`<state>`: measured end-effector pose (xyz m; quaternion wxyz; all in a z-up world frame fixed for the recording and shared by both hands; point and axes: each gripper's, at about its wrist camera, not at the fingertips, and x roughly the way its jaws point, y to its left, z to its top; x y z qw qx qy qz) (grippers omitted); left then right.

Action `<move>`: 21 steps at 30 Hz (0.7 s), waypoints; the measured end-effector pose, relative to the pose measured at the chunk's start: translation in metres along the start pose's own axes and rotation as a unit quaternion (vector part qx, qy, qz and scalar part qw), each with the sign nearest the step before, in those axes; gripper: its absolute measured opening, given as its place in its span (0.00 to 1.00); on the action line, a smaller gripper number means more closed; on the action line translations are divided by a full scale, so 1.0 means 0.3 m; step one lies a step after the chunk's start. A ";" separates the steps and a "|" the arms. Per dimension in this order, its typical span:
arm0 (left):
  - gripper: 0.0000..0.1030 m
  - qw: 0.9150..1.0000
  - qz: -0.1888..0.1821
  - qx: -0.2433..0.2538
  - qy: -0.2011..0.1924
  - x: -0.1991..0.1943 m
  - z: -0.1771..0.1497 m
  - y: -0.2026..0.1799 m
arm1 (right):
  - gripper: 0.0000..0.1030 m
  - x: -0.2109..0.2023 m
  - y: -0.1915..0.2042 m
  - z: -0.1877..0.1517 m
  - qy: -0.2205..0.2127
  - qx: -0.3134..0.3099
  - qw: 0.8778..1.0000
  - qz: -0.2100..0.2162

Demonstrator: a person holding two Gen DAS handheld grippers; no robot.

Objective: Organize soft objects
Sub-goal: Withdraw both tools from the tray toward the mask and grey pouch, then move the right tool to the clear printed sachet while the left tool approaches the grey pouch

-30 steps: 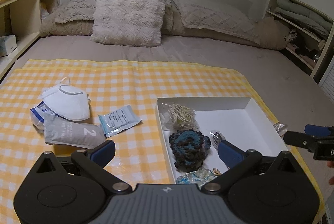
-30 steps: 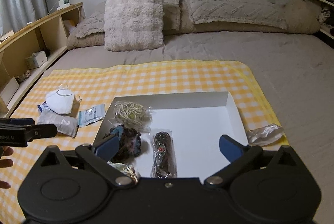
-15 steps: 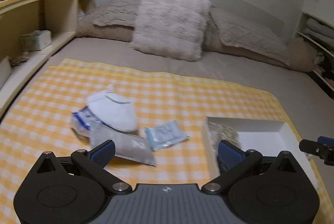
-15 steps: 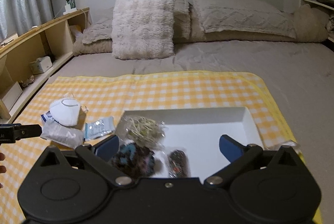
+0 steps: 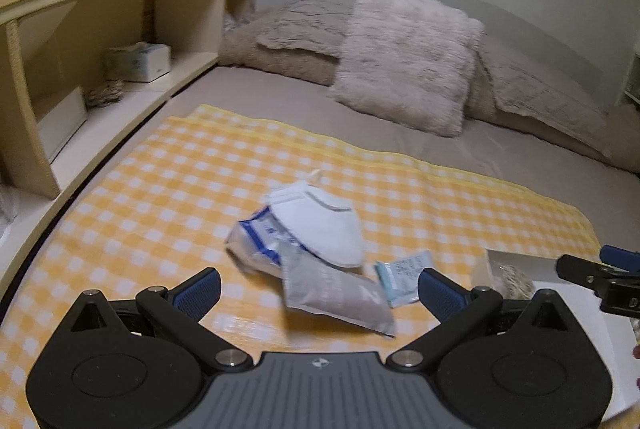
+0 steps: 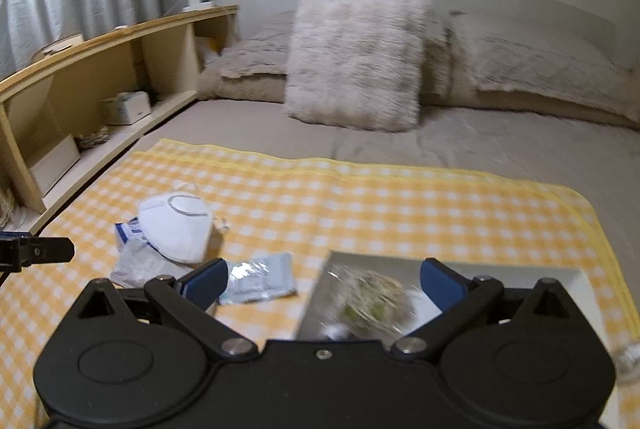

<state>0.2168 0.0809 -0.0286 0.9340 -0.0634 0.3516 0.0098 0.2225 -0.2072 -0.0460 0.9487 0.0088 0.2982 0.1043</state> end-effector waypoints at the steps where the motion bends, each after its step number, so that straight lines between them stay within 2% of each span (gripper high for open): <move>1: 1.00 1.000 0.002 -0.003 -0.001 0.004 0.005 0.011 | 1.00 0.021 0.022 0.009 -0.002 -0.006 1.000 0.005; 6: 1.00 1.000 0.005 0.005 0.000 0.033 0.018 0.036 | 1.00 0.124 0.125 0.056 -0.005 -0.024 0.999 0.036; 12: 1.00 1.000 0.011 0.008 0.025 0.116 0.006 0.082 | 1.00 0.235 0.224 0.114 -0.012 -0.038 0.997 0.061; 21: 1.00 0.999 0.003 -0.006 0.032 0.234 0.018 0.191 | 1.00 0.388 0.292 0.164 -0.010 -0.029 0.996 0.087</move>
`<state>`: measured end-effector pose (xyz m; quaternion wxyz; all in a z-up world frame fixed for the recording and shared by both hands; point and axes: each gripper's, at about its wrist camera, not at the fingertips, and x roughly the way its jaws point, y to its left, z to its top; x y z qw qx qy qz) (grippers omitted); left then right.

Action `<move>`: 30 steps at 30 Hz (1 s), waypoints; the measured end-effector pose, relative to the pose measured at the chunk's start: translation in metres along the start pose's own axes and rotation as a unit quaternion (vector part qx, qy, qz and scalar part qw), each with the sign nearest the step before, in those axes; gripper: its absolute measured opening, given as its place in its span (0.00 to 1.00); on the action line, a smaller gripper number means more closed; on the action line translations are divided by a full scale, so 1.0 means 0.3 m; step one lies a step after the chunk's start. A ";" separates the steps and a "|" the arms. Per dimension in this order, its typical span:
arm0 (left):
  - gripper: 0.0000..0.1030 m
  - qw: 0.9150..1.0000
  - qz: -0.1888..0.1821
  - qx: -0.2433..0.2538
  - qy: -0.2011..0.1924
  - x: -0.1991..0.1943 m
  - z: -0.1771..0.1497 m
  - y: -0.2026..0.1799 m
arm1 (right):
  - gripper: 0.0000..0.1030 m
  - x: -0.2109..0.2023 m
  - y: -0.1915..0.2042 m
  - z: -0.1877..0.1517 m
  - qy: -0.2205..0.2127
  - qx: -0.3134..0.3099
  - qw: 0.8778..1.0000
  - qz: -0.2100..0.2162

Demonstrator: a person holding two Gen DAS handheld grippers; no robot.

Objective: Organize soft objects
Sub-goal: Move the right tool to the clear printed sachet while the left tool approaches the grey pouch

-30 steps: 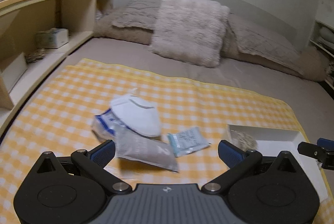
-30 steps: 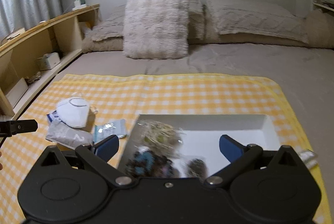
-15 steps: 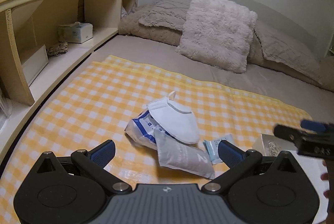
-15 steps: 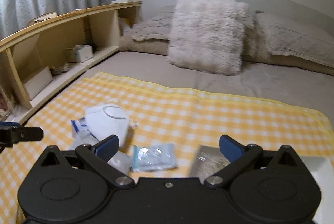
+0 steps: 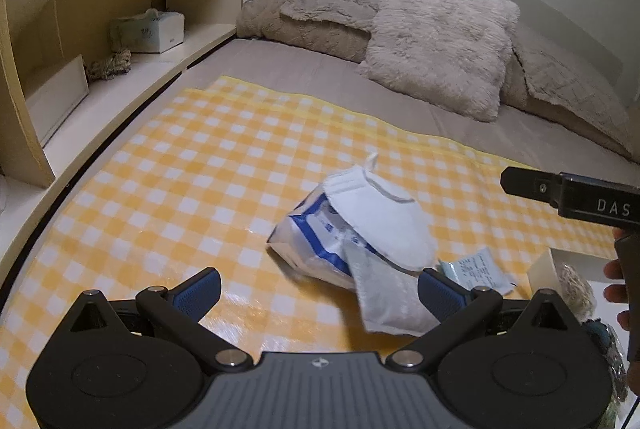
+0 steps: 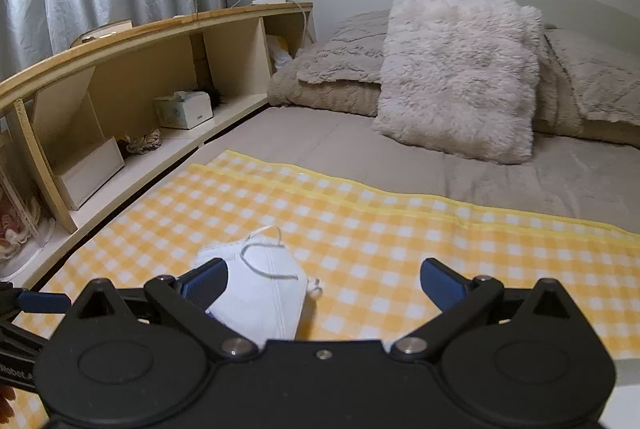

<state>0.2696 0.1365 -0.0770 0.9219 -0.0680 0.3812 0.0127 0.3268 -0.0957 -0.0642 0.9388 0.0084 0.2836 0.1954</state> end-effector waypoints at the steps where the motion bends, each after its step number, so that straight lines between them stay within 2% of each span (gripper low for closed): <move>1: 1.00 1.000 -0.005 -0.006 0.002 0.013 0.001 0.012 | 1.00 0.021 0.000 0.001 0.002 -0.001 1.000 0.002; 7: 0.98 0.998 -0.047 -0.038 0.028 0.085 -0.002 0.031 | 1.00 0.142 0.004 -0.017 0.023 -0.015 1.000 0.016; 11: 0.91 0.995 -0.072 -0.050 0.052 0.136 -0.014 0.006 | 1.00 0.216 -0.014 -0.043 0.050 -0.011 0.998 0.029; 13: 0.88 0.993 -0.080 -0.065 0.064 0.164 -0.020 -0.005 | 1.00 0.242 -0.030 -0.058 0.067 -0.010 0.997 0.024; 15: 0.81 0.990 -0.086 -0.084 0.073 0.191 -0.026 -0.012 | 1.00 0.273 -0.046 -0.073 0.094 -0.019 0.995 0.001; 18: 0.63 0.985 -0.101 -0.108 0.087 0.226 -0.030 -0.019 | 1.00 0.302 -0.073 -0.098 0.122 -0.027 0.992 -0.021; 20: 0.39 0.984 -0.101 -0.113 0.098 0.243 -0.033 -0.025 | 1.00 0.321 -0.092 -0.117 0.147 -0.030 0.988 -0.030; 22: 0.28 0.985 -0.089 -0.099 0.111 0.253 -0.036 -0.029 | 1.00 0.335 -0.101 -0.135 0.162 -0.034 0.986 -0.034; 26: 0.04 0.984 -0.090 -0.083 0.127 0.226 -0.038 -0.014 | 1.00 0.358 -0.095 -0.169 0.186 -0.048 0.981 -0.038; 30: 0.03 0.985 -0.080 -0.064 0.135 0.183 -0.050 0.026 | 1.00 0.379 -0.084 -0.199 0.207 -0.055 0.976 -0.042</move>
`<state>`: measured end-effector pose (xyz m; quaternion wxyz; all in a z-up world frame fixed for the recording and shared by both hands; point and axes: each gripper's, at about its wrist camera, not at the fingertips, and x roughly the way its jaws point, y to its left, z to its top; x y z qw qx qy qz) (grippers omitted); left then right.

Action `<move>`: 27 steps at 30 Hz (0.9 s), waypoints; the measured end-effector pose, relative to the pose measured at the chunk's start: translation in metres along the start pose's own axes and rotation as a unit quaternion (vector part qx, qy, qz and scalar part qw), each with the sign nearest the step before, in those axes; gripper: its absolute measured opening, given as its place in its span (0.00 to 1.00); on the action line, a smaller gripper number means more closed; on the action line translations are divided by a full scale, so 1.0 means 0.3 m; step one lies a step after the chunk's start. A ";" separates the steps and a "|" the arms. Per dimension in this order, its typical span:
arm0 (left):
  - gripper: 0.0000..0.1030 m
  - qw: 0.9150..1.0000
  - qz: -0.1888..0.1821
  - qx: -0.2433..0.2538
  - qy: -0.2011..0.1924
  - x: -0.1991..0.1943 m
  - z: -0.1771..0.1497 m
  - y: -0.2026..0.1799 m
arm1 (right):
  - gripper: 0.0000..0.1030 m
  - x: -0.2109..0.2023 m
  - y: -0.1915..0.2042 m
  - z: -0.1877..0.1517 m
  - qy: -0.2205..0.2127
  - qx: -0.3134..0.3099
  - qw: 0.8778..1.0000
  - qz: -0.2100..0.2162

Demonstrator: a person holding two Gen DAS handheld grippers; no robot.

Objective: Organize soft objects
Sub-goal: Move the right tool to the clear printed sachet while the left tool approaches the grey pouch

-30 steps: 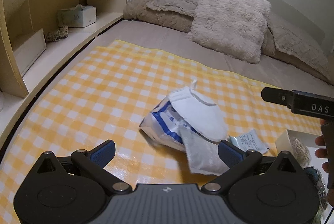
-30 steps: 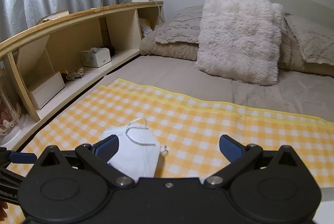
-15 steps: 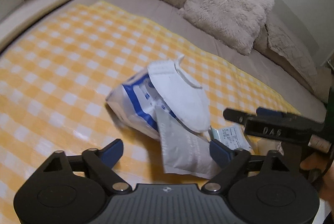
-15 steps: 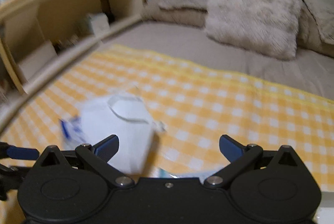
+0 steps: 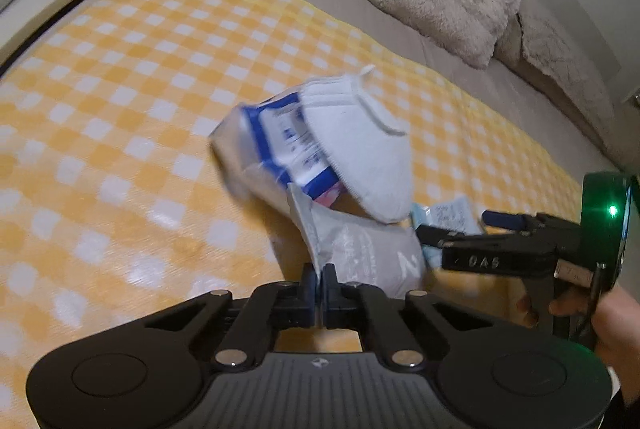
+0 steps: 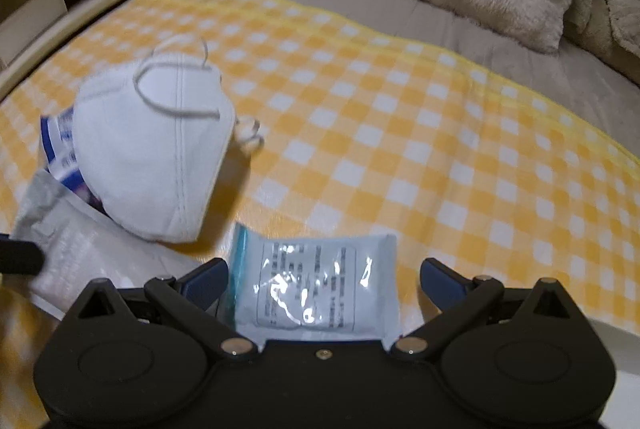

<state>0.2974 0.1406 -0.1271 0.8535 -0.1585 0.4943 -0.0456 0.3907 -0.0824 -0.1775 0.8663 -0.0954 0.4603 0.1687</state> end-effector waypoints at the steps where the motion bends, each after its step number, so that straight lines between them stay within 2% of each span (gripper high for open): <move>1: 0.02 1.000 0.005 0.002 0.001 -0.010 -0.007 0.015 | 1.00 0.004 0.000 -0.003 0.003 0.005 1.000 0.002; 5: 0.02 0.999 0.025 0.014 0.020 -0.043 -0.027 0.080 | 0.98 0.006 0.026 -0.020 0.005 -0.008 1.000 -0.006; 7: 0.02 0.998 0.016 0.036 0.046 -0.055 -0.049 0.100 | 0.93 -0.003 0.045 -0.034 -0.003 -0.024 1.000 -0.010; 9: 0.02 0.995 0.000 0.069 0.073 -0.064 -0.084 0.096 | 0.89 -0.007 0.055 -0.040 0.000 -0.027 1.000 0.009; 12: 0.12 0.986 -0.032 0.124 0.106 -0.079 -0.131 0.060 | 0.81 -0.018 0.069 -0.050 -0.003 -0.035 0.999 0.020; 13: 0.24 0.983 -0.031 0.143 0.108 -0.090 -0.143 0.043 | 0.79 -0.022 0.070 -0.052 -0.002 -0.037 0.999 0.025; 14: 0.32 0.981 -0.020 0.162 0.101 -0.104 -0.150 0.023 | 0.75 -0.029 0.072 -0.056 -0.002 -0.038 0.999 0.031; 16: 0.71 0.979 -0.002 0.192 0.068 -0.136 -0.154 -0.014 | 0.69 -0.045 0.075 -0.064 0.000 -0.044 0.998 0.034; 17: 0.80 0.977 0.004 0.207 0.048 -0.152 -0.152 -0.030 | 0.69 -0.051 0.076 -0.067 0.001 -0.047 0.998 0.039; 19: 0.81 0.973 -0.004 0.232 0.006 -0.173 -0.135 -0.064 | 0.68 -0.061 0.083 -0.077 0.007 -0.056 0.997 0.051; 21: 0.84 0.968 -0.020 0.248 -0.009 -0.166 -0.120 -0.095 | 0.68 -0.075 0.094 -0.089 0.011 -0.072 0.996 0.058; 27: 0.86 0.943 -0.054 0.327 -0.001 -0.059 -0.132 -0.190 | 0.68 -0.126 0.119 -0.117 0.038 -0.123 0.987 0.094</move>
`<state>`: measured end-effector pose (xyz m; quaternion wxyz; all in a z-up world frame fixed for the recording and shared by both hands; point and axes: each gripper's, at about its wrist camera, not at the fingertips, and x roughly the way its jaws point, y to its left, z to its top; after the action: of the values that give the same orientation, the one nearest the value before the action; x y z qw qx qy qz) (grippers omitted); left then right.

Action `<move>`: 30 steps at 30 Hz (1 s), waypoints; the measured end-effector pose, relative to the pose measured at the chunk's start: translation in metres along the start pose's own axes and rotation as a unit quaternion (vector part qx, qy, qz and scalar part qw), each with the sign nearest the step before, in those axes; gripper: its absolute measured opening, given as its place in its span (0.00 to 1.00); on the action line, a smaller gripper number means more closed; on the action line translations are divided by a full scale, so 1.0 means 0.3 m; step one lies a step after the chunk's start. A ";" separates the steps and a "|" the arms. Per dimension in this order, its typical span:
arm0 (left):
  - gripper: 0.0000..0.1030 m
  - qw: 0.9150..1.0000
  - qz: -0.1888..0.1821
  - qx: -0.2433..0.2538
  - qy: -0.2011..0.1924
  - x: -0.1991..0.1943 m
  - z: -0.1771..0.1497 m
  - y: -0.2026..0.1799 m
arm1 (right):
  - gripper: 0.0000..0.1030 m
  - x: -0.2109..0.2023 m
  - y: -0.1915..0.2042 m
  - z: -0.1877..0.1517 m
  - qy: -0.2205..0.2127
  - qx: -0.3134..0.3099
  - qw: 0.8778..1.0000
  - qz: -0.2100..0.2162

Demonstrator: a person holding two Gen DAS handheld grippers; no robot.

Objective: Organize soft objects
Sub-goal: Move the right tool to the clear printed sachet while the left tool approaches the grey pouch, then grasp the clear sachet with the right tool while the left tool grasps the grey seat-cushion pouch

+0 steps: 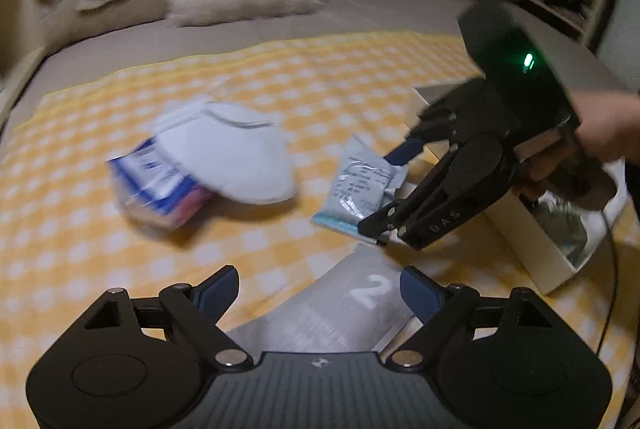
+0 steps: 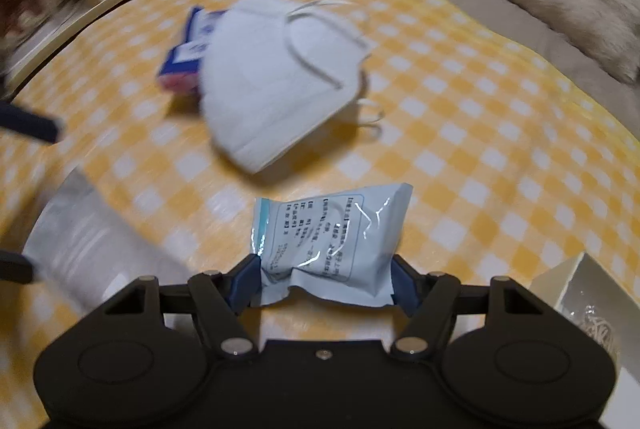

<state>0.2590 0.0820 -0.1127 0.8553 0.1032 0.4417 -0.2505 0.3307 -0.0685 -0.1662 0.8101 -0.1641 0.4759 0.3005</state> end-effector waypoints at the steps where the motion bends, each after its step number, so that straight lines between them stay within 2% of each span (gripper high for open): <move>1: 0.86 1.000 -0.009 0.007 0.004 0.023 0.003 -0.009 | 0.68 -0.007 0.005 -0.006 0.003 -0.006 1.000 0.003; 4: 0.87 0.999 -0.033 0.019 0.023 0.095 0.003 -0.021 | 0.78 -0.027 0.011 -0.021 0.007 -0.016 1.000 0.009; 6: 0.87 0.997 -0.049 0.019 0.060 0.135 -0.008 -0.019 | 0.88 -0.031 0.007 -0.026 0.007 -0.015 1.000 0.006; 7: 0.87 0.995 -0.056 0.021 0.079 0.146 -0.016 -0.020 | 0.89 -0.031 0.003 -0.026 0.007 -0.014 1.000 0.005; 9: 0.87 0.992 -0.065 0.034 0.102 0.146 -0.033 -0.031 | 0.97 -0.029 -0.003 -0.025 0.001 -0.016 1.000 0.001; 11: 0.87 0.987 -0.093 0.037 0.124 0.134 -0.042 -0.040 | 0.98 -0.021 -0.007 -0.025 -0.007 -0.022 1.000 -0.001; 13: 0.87 0.984 -0.116 0.042 0.130 0.127 -0.051 -0.051 | 0.99 -0.003 -0.010 -0.024 -0.002 -0.027 1.000 0.002; 18: 0.87 0.990 -0.061 0.046 0.120 0.149 -0.054 -0.085 | 0.99 0.031 -0.020 -0.012 0.000 -0.008 1.000 0.014; 24: 0.87 0.992 -0.022 0.043 0.119 0.184 -0.029 -0.138 | 0.99 0.035 -0.038 0.003 -0.001 0.063 0.998 0.028; 28: 0.86 0.990 0.009 0.062 0.125 0.211 -0.028 -0.182 | 1.00 0.036 -0.038 0.010 0.014 0.098 0.995 -0.012; 30: 0.80 0.990 0.012 0.066 0.124 0.217 -0.027 -0.196 | 1.00 0.029 -0.037 0.014 0.019 0.119 0.992 -0.032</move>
<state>0.2543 0.0131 -0.1674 0.7881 0.1952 0.5253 -0.2545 0.3440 -0.0718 -0.1719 0.8243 -0.0874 0.5176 0.2121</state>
